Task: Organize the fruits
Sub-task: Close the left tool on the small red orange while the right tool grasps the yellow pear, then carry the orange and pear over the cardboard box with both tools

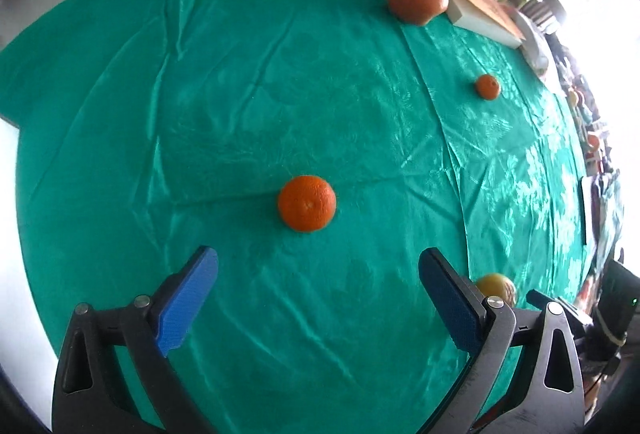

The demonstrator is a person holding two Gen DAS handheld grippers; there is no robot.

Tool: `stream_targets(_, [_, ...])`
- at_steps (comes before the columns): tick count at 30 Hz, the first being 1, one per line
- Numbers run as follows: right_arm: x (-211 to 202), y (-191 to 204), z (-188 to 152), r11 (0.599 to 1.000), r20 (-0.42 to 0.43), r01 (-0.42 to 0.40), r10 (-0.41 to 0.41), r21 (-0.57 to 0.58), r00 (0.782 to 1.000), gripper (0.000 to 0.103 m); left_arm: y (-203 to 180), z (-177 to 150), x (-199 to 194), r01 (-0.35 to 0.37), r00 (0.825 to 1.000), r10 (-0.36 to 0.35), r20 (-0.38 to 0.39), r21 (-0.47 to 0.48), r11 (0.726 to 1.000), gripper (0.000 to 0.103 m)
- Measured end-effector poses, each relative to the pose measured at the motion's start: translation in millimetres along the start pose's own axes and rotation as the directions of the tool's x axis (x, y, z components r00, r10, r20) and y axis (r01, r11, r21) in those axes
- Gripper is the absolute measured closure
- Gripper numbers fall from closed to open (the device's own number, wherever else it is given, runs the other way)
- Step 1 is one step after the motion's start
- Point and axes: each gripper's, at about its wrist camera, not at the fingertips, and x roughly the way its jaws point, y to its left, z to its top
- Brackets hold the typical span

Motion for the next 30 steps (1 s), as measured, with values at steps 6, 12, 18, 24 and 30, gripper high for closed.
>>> stream_targets(6, [17.7, 37.6, 48.9, 0.993, -0.153, 0.058, -0.074, -0.107, 0.986, 0.015, 0.8, 14.3, 19.8, 0.014, 0.998, -0.018, -0.053, -0.081, 0.997, 0.023])
stream_targets(12, [30.4, 60.8, 56.1, 0.982, -0.203, 0.085, -0.119, -0.169, 0.972, 0.027, 1.9, 21.8, 32.3, 0.001, 0.999, -0.007, -0.054, -0.111, 0.994, 0.038])
stream_targets(18, [53.6, 88.8, 54.7, 0.946, -0.234, 0.15, -0.221, -0.289, 0.947, 0.037, 18.1, 19.8, 24.6, 0.001, 1.0, -0.003, -0.01, -0.145, 0.989, 0.07])
stream_targets(24, [81.4, 107.2, 50.0, 0.892, -0.252, 0.236, -0.349, -0.386, 0.903, 0.052, 35.8, 6.6, 15.9, 0.013, 1.0, -0.012, 0.007, -0.155, 0.988, 0.071])
stream_targets(30, [71.6, 130.0, 43.4, 0.866, -0.236, 0.218, -0.351, -0.45, 0.906, 0.052, 46.1, -23.3, -26.0, 0.08, 0.996, -0.074, 0.046, -0.14, 0.987, 0.071])
